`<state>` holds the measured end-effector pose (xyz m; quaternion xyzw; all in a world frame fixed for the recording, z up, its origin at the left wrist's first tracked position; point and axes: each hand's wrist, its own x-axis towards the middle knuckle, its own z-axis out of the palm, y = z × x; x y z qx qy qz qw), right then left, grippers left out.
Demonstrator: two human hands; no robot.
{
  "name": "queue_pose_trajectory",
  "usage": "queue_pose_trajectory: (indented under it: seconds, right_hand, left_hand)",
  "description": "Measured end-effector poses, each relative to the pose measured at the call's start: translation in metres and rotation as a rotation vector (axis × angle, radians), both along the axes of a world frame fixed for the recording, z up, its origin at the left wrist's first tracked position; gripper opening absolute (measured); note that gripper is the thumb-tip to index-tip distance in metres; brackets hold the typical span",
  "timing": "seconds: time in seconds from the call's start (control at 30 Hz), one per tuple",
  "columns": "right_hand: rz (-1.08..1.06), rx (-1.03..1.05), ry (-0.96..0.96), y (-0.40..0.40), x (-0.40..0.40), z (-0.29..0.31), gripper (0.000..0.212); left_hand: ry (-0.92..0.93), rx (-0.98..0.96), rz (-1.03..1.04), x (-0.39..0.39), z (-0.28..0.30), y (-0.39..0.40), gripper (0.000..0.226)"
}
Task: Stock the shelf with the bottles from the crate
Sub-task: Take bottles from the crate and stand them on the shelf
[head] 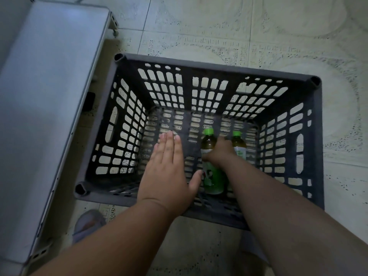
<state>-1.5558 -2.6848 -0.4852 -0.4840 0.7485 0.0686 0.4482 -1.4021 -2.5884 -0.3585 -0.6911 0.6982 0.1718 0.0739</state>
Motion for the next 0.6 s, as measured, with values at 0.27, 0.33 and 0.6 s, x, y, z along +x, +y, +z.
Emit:
queue_pose_trajectory:
  seconds: [0.27, 0.33, 0.6]
  right_hand:
    - [-0.071, -0.292, -0.409, 0.009, 0.006, 0.129, 0.068]
    - [-0.073, -0.356, -0.497, 0.016, 0.014, 0.167, 0.063]
    - [0.026, -0.670, -0.697, 0.072, 0.094, 0.314, 0.065]
  left_hand:
    - [0.032, -0.005, 0.115, 0.002, 0.017, 0.003, 0.095]
    - [0.130, -0.026, 0.178, 0.010, 0.032, 0.010, 0.094]
    - [0.545, -0.328, 0.303, 0.093, 0.172, 0.062, 0.090]
